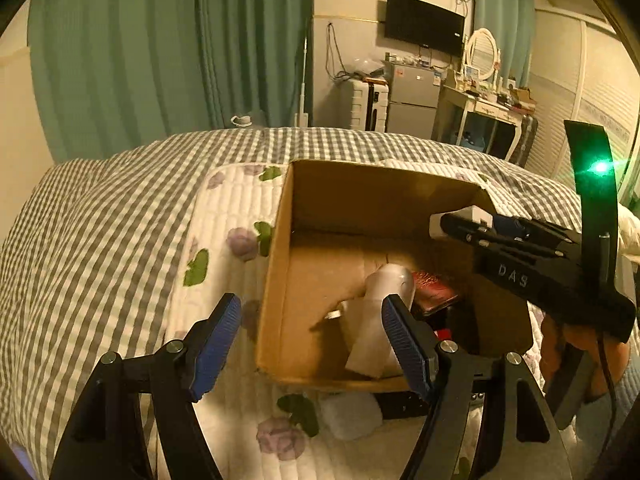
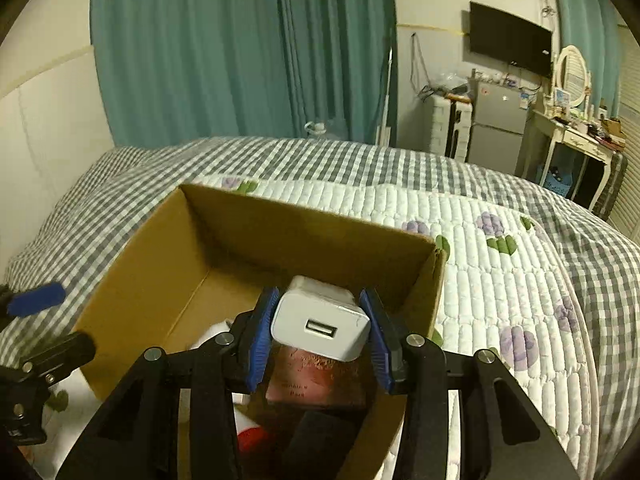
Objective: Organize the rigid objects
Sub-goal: 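Carry both held items over the box and release them inside, then grasp the black remote with the right gripper while the left gripper grasps the blue earbud case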
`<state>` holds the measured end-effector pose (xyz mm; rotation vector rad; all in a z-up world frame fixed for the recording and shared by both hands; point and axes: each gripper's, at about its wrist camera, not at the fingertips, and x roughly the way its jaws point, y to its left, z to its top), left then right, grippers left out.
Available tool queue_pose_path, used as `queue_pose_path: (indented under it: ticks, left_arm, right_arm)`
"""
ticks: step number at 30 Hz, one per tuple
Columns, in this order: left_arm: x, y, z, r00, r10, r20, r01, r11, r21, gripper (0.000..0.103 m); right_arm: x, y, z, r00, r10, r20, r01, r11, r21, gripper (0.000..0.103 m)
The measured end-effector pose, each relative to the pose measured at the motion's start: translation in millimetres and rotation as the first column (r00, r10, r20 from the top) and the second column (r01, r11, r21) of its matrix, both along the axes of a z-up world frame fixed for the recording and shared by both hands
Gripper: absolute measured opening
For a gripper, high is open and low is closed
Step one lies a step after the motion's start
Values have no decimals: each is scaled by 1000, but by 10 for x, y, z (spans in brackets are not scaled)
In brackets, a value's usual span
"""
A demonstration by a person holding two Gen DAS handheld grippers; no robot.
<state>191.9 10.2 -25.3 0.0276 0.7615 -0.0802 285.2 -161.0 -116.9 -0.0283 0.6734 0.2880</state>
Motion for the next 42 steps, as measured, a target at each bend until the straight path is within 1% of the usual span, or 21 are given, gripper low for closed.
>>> queue_pose_path:
  ticks: [1, 2, 7, 8, 10, 11, 12, 14, 15, 16, 20, 24, 27, 29, 33, 35, 37, 38, 39, 40, 42]
  left_arm:
    - [-29, 19, 8, 1000, -1, 2, 1, 1000, -1, 75]
    - [-75, 33, 22, 1000, 1, 8, -1, 1000, 1, 75]
    - [-309, 50, 107, 1000, 5, 25, -6, 1000, 3, 75]
    - [-371, 43, 122, 1000, 5, 23, -5, 1000, 5, 75]
    - [-508, 30, 142, 1000, -4, 23, 4, 1000, 13, 75]
    - [-584, 31, 147, 1000, -7, 20, 7, 1000, 15, 79]
    - [-656, 41, 150, 1000, -5, 16, 5, 1000, 14, 87]
    - [-791, 69, 169, 1000, 10, 27, -10, 1000, 8, 95]
    - [-865, 84, 173, 999, 11, 37, -11, 1000, 5, 95]
    - [-925, 87, 164, 999, 11, 38, -12, 1000, 5, 95]
    - [-1102, 113, 65, 1000, 16, 23, -16, 1000, 5, 101]
    - [-1168, 136, -140, 999, 34, 0, -34, 999, -4, 102]
    - [-1116, 144, -328, 998, 47, -37, -47, 999, -6, 102]
    - [-1076, 142, -435, 997, 53, -59, -53, 999, 4, 102]
    - [-1013, 136, -573, 995, 52, -81, -51, 999, 11, 102]
    - [-1005, 129, -611, 995, 52, -89, -51, 999, 15, 102]
    - [-1015, 135, -641, 994, 54, -96, -53, 999, 12, 102]
    - [-1014, 137, -648, 994, 56, -99, -55, 998, 9, 102]
    - [-1018, 138, -649, 993, 56, -100, -56, 998, 7, 102]
    - [-1018, 134, -653, 993, 57, -102, -56, 998, 9, 102]
    - [-1029, 117, -639, 993, 58, -100, -56, 998, 17, 102]
  right_arm:
    - [-32, -7, 25, 1000, 0, 13, 0, 1000, 6, 61]
    - [-80, -21, 67, 999, 1, 32, -1, 1000, 12, 64]
    - [-389, -129, 402, 996, -3, 88, 0, 1000, 28, 66]
    - [-472, -159, 472, 996, -4, 91, 1, 1000, 27, 69]
    - [-635, -184, 580, 996, -6, 93, 5, 1000, 8, 79]
    - [-727, -193, 618, 995, -14, 101, 15, 1000, -12, 80]
    - [-840, -194, 648, 993, -23, 114, 28, 999, -44, 84]
    - [-1081, -175, 658, 990, -18, 143, 34, 994, -106, 91]
    - [-1166, -165, 639, 989, -17, 146, 35, 992, -124, 95]
    - [-1260, -158, 595, 990, -11, 141, 32, 989, -147, 96]
    - [-1439, -91, 268, 998, 28, 62, -16, 983, -182, 96]
    - [-1422, 36, -197, 997, 62, -48, -71, 974, -215, 96]
    - [-1328, 151, -548, 986, 106, -128, -134, 962, -237, 96]
    - [-1245, 253, -755, 970, 154, -187, -200, 944, -262, 96]
    - [-1144, 399, -962, 947, 210, -241, -277, 916, -290, 96]
    - [-1081, 445, -1066, 943, 204, -265, -284, 907, -312, 96]
    - [-1044, 425, -1154, 938, 198, -285, -285, 908, -307, 96]
    - [-1044, 416, -1170, 939, 194, -286, -281, 909, -308, 94]
    - [-1048, 405, -1173, 941, 183, -285, -272, 909, -315, 88]
    - [-1046, 395, -1170, 945, 165, -284, -256, 911, -323, 78]
    - [-1056, 339, -1153, 951, 130, -279, -223, 916, -335, 62]
